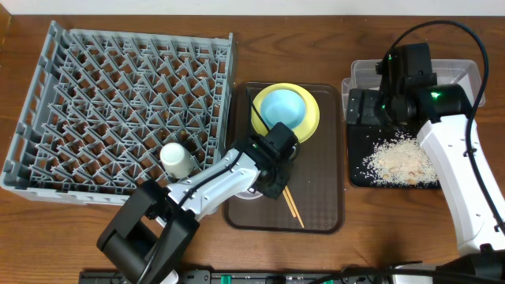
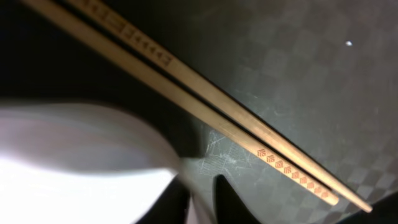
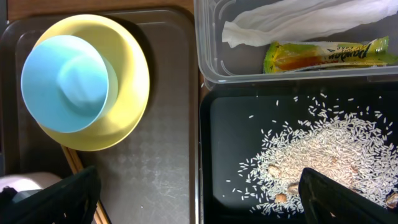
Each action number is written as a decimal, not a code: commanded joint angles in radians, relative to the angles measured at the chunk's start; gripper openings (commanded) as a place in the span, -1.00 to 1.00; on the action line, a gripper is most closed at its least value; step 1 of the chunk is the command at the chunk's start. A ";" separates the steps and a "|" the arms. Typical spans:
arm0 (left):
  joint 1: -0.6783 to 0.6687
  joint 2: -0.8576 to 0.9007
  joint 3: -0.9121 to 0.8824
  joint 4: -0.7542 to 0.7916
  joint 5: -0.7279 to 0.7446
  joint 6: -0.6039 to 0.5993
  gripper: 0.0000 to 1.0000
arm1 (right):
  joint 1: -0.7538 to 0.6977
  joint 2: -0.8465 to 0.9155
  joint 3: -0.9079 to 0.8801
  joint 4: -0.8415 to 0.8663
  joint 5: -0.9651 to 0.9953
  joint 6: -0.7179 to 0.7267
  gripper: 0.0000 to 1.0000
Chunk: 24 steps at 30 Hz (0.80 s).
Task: Sort waste into correct bins and load items into the dishwasher
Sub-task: 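Reach the left gripper to the pink bowl and grasp it, then carry the pink bowl into the dish rack and release it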
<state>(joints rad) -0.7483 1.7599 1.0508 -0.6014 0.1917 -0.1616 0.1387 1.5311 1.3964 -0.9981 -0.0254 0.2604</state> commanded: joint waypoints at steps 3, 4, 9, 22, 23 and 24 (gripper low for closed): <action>-0.002 -0.018 0.020 0.000 -0.013 -0.010 -0.85 | -0.008 -0.002 0.015 0.000 0.014 0.015 0.99; -0.002 -0.024 0.027 -0.003 -0.013 -0.010 -0.85 | -0.008 -0.002 0.015 -0.001 0.014 0.015 0.99; 0.010 -0.124 0.091 -0.046 -0.014 -0.008 -0.85 | -0.008 -0.002 0.015 -0.001 0.014 0.012 0.99; 0.411 -0.468 0.143 -0.009 0.198 0.074 -0.85 | -0.008 -0.002 0.015 0.000 0.014 0.012 0.99; 0.472 -0.470 0.143 -0.001 0.270 0.086 -0.85 | -0.008 -0.002 0.015 0.000 0.014 0.012 0.99; 0.521 -0.469 0.143 0.008 0.330 0.087 -0.85 | -0.008 -0.002 0.015 0.000 0.014 0.012 0.99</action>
<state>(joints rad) -0.3607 1.2934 1.1801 -0.6090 0.3012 -0.1299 0.1387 1.5311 1.3964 -0.9981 -0.0254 0.2604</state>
